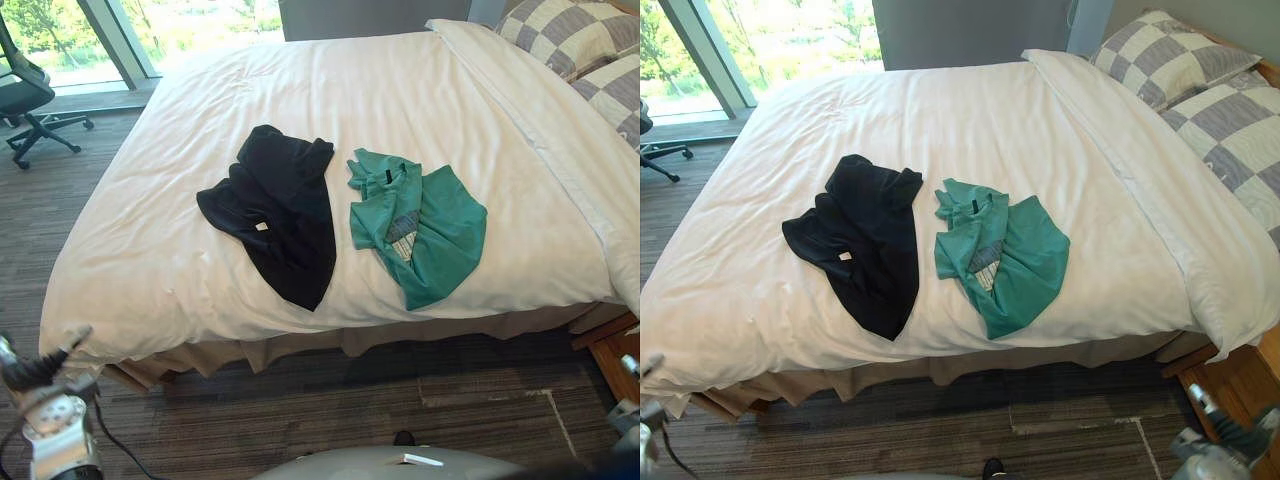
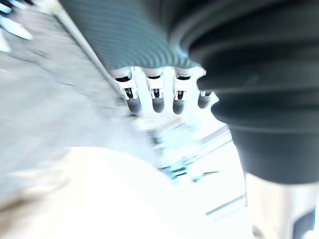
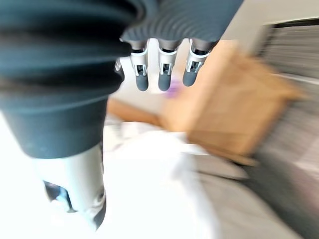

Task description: Tidy the bed and pick cloth on bed and put in laundry

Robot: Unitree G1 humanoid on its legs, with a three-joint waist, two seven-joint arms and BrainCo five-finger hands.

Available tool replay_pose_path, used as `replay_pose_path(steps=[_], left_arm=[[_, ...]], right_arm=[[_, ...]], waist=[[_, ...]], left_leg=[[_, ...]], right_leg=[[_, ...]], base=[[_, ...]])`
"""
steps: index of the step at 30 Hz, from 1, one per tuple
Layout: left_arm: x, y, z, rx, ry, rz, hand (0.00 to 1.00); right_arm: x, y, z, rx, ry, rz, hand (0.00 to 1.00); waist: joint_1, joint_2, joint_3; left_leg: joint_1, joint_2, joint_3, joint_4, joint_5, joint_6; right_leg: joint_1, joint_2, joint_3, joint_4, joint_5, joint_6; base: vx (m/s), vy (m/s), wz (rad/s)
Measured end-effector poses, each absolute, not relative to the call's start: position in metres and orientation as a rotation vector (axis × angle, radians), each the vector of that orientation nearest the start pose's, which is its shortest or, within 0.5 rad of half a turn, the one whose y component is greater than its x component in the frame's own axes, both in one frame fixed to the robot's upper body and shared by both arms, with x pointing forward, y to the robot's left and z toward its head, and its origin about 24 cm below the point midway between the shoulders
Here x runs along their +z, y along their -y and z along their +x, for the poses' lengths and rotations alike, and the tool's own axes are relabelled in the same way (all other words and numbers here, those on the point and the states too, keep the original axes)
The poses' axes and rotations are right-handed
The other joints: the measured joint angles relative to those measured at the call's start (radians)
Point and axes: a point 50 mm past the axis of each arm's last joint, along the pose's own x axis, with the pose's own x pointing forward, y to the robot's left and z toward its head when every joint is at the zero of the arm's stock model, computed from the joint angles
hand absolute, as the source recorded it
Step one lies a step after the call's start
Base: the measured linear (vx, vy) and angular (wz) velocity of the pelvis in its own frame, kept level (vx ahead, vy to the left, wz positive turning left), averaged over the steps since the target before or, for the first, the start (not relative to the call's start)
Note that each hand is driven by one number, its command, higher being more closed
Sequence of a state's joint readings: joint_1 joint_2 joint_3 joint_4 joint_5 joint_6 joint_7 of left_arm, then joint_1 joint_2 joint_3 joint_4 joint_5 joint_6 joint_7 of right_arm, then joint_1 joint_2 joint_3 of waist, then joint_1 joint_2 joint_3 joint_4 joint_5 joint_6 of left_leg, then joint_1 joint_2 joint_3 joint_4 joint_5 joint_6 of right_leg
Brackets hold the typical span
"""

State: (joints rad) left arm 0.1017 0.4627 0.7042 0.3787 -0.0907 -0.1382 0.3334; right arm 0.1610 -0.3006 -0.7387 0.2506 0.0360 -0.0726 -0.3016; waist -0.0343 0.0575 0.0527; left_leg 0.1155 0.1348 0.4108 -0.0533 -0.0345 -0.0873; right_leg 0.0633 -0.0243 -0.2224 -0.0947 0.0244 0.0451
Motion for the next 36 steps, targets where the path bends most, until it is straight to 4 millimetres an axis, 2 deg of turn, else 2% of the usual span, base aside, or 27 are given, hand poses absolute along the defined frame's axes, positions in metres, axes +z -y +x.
replay_pose_path(steps=[1,4,7,9,11,12,14,17,19,20,21,23,25,27,29,33,36], left_arm=[[0.068,-0.416,0.147,1.1,-0.013,0.328,0.0],[0.093,-0.416,0.159,1.095,0.092,0.351,0.0],[0.112,-0.406,0.178,1.036,0.179,0.388,0.0],[0.131,-0.383,0.201,0.927,0.279,0.402,0.0],[0.14,-0.36,0.218,0.813,0.327,0.479,0.0],[0.143,-0.345,0.228,0.739,0.347,0.528,0.0],[0.144,-0.328,0.24,0.656,0.357,0.595,0.0],[0.138,-0.309,0.253,0.572,0.339,0.659,0.0],[0.132,-0.297,0.264,0.514,0.309,0.709,0.0],[0.131,-0.294,0.268,0.498,0.303,0.719,0.0],[0.131,-0.289,0.277,0.475,0.297,0.727,0.0],[0.135,-0.286,0.289,0.47,0.287,0.747,0.0],[0.146,-0.283,0.304,0.483,0.296,0.732,0.0],[0.158,-0.282,0.314,0.491,0.308,0.758,0.0],[0.172,-0.282,0.322,0.511,0.332,0.768,0.0],[0.217,-0.291,0.332,0.576,0.413,0.809,0.0],[0.238,-0.291,0.337,0.605,0.449,0.836,0.0]], right_arm=[[0.048,0.393,0.137,-1.064,-0.105,-0.34,0.0],[0.073,0.395,0.16,-1.0,-0.034,-0.455,0.0],[0.084,0.389,0.178,-0.916,0.005,-0.529,0.0],[0.092,0.377,0.192,-0.849,0.05,-0.546,0.0],[0.096,0.36,0.207,-0.764,0.084,-0.577,0.0],[0.096,0.348,0.216,-0.703,0.1,-0.59,0.0],[0.095,0.331,0.228,-0.607,0.11,-0.62,0.0],[0.096,0.303,0.243,-0.463,0.143,-0.671,0.0],[0.104,0.282,0.259,-0.345,0.187,-0.734,0.0],[0.108,0.278,0.264,-0.323,0.204,-0.741,0.0],[0.119,0.269,0.274,-0.287,0.252,-0.753,0.0],[0.136,0.257,0.287,-0.253,0.325,-0.76,0.0],[0.158,0.245,0.299,-0.239,0.411,-0.752,0.0],[0.172,0.239,0.305,-0.229,0.461,-0.753,0.0],[0.178,0.238,0.307,-0.228,0.48,-0.765,0.0],[0.195,0.235,0.311,-0.244,0.537,-0.762,0.0],[0.197,0.236,0.311,-0.264,0.546,-0.753,0.0]], waist=[[0.0,-0.001,-0.001],[-0.001,-0.001,-0.001],[0.0,0.0,-0.001],[-0.003,0.003,0.0],[-0.003,0.005,0.001],[-0.005,0.005,0.001],[-0.012,0.006,0.002],[-0.024,0.011,0.012],[-0.033,0.018,0.023],[-0.033,0.02,0.028],[-0.033,0.023,0.045],[-0.034,0.027,0.059],[-0.036,0.029,0.102],[-0.037,0.038,0.138],[-0.04,0.039,0.168],[-0.057,0.035,0.218],[-0.06,0.03,0.249]], left_leg=[[-0.002,-0.004,-0.01,0.003,0.0,0.0],[-0.003,-0.001,-0.012,0.004,0.0,0.0],[-0.004,0.001,-0.019,0.006,0.0,0.0],[-0.002,0.0,-0.037,0.004,0.0,0.001],[0.002,0.0,-0.037,0.004,0.0,0.001],[0.002,0.0,-0.038,0.004,0.001,0.001],[0.002,-0.001,-0.038,0.004,0.002,0.004],[0.004,-0.001,-0.036,0.004,0.003,0.005],[0.004,-0.003,-0.032,0.005,0.006,0.008],[0.004,-0.004,-0.031,0.006,0.006,0.009],[0.003,-0.005,-0.028,0.007,0.008,0.011],[-0.029,-0.007,-0.021,0.015,0.015,0.02],[-0.077,-0.015,-0.018,0.036,0.03,0.031],[-0.12,-0.014,-0.01,0.065,0.032,0.034],[-0.158,-0.016,-0.01,0.088,0.036,0.04],[-0.278,-0.015,-0.01,0.142,0.038,0.044],[-0.316,-0.019,-0.01,0.144,0.038,0.047]], right_leg=[[-0.001,0.0,0.0,0.0,-0.001,-0.001],[0.0,0.004,0.0,0.0,-0.005,-0.005],[0.003,0.005,-0.004,0.0,-0.006,-0.007],[0.011,0.005,-0.016,0.0,-0.007,-0.008],[0.016,0.005,-0.016,0.0,-0.007,-0.008],[0.015,0.005,-0.015,0.0,-0.007,-0.008],[0.015,0.004,-0.015,0.0,-0.006,-0.007],[0.015,0.004,-0.012,0.0,-0.003,-0.006],[0.011,0.002,-0.002,0.0,0.001,-0.005],[0.008,0.002,0.002,0.0,0.003,-0.005],[0.003,0.002,0.011,0.0,0.009,-0.006],[-0.029,-0.001,0.019,0.0,0.022,-0.009],[-0.076,-0.013,0.032,0.002,0.046,-0.013],[-0.129,-0.02,0.048,0.034,0.048,-0.013],[-0.175,-0.03,0.051,0.068,0.048,-0.013],[-0.325,-0.046,0.069,0.167,0.042,-0.019],[-0.394,-0.055,0.071,0.219,0.032,-0.019]], base=[[0.0,0.0,0.0],[0.0,-0.011,0.0],[-0.02,-0.027,0.08],[-0.04,-0.019,0.16],[-0.04,-0.009,0.01],[-0.04,-0.008,-0.01],[-0.04,-0.011,-0.01],[-0.02,-0.008,-0.02],[-0.03,-0.007,-0.1],[-0.04,-0.005,-0.18],[-0.06,-0.006,-0.21],[-0.08,-0.005,-0.16],[-0.12,-0.004,-0.15],[-0.13,-0.001,-0.18],[-0.14,-0.003,-0.1],[-0.13,-0.01,-0.07],[-0.12,0.005,-0.02]])
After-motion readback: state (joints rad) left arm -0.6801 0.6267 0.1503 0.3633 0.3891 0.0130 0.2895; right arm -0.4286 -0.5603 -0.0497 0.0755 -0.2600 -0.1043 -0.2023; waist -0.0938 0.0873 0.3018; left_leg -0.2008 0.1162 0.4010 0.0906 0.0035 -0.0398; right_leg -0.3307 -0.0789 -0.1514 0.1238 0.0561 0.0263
